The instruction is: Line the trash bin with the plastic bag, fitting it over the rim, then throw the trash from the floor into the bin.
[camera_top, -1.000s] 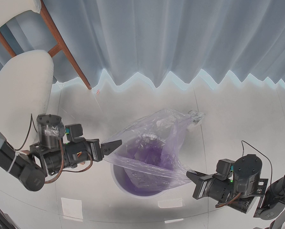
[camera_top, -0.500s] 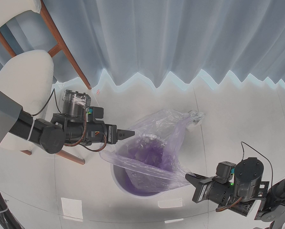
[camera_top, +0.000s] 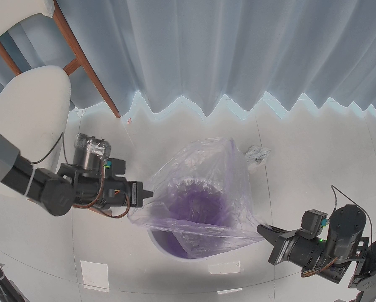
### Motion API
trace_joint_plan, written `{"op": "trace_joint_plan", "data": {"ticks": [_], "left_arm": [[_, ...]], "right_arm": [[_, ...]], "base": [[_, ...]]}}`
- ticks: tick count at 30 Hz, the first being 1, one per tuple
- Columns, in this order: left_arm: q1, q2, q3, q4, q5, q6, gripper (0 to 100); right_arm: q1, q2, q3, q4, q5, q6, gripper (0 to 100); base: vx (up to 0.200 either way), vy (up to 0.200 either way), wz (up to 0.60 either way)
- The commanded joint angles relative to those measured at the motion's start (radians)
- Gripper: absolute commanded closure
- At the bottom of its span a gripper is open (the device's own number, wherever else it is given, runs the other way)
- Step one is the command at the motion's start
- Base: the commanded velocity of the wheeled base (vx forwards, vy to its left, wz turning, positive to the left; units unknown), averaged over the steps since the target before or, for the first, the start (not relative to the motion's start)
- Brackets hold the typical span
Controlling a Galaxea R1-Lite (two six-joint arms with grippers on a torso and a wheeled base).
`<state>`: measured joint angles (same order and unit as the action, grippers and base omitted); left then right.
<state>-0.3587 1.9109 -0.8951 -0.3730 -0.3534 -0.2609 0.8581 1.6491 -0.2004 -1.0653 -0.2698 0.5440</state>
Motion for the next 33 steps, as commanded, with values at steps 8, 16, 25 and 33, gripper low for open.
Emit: {"op": "trace_joint_plan", "data": {"ticks": [8,16,25,33], "left_arm": [[-0.006,-0.423,0.410,0.000,-0.012,-0.163,100],[-0.045,-0.411,0.420,0.000,0.007,-0.189,100],[-0.083,-0.458,0.446,0.002,0.082,-0.176,100],[-0.154,-0.443,0.459,-0.001,0.123,-0.176,100]], "right_arm": [[-0.160,0.001,-0.034,-0.016,0.080,0.011,100],[-0.208,0.063,-0.106,-0.091,0.159,0.071,100],[-0.208,0.161,-0.105,-0.102,0.258,0.040,100],[-0.174,0.282,-0.103,-0.262,0.251,0.047,100]], "base": [[0.000,0.000,0.00],[0.000,0.000,0.00],[0.000,0.000,0.00],[0.000,0.000,0.00]]}}
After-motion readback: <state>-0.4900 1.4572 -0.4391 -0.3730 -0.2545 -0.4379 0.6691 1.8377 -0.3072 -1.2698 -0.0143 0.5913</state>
